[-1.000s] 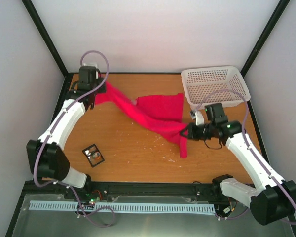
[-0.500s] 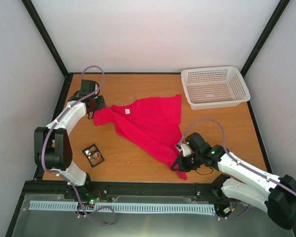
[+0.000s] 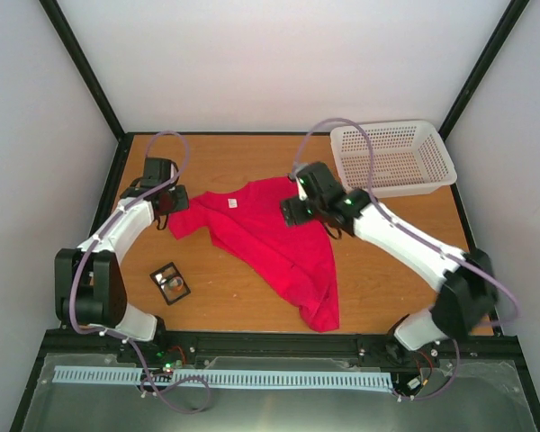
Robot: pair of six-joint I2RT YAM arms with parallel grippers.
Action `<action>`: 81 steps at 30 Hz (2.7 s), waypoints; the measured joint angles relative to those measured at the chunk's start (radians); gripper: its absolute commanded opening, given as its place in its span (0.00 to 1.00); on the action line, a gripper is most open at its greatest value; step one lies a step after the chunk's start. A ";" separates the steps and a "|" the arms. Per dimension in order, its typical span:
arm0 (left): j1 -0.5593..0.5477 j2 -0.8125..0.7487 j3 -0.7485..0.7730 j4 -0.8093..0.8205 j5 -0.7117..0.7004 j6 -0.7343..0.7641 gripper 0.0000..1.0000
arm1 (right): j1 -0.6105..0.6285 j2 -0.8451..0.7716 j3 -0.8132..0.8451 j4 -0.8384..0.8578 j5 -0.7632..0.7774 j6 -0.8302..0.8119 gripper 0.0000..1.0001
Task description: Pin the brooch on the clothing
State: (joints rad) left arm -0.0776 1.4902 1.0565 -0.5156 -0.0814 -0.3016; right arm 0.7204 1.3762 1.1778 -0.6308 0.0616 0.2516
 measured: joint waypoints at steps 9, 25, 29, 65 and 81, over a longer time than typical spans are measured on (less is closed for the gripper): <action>0.000 -0.098 -0.095 0.071 0.027 0.049 0.01 | -0.149 0.523 0.342 0.141 0.080 -0.262 0.94; 0.000 -0.121 -0.138 0.127 0.057 0.096 0.01 | -0.190 1.246 1.176 -0.070 0.000 -0.404 0.93; 0.000 -0.121 -0.138 0.127 0.061 0.099 0.01 | -0.206 1.247 1.172 -0.099 -0.039 -0.397 0.85; -0.010 -0.095 -0.145 0.090 0.287 0.006 0.15 | -0.277 0.272 -0.280 0.223 -0.016 -0.086 0.03; -0.031 -0.105 -0.155 0.054 0.405 -0.095 0.93 | -0.278 0.114 -0.369 0.268 -0.169 -0.101 0.03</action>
State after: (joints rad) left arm -0.1089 1.3857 0.9012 -0.4614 0.3233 -0.3969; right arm 0.4427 1.4906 0.8085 -0.3626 -0.1078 0.1509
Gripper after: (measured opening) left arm 0.870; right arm 0.032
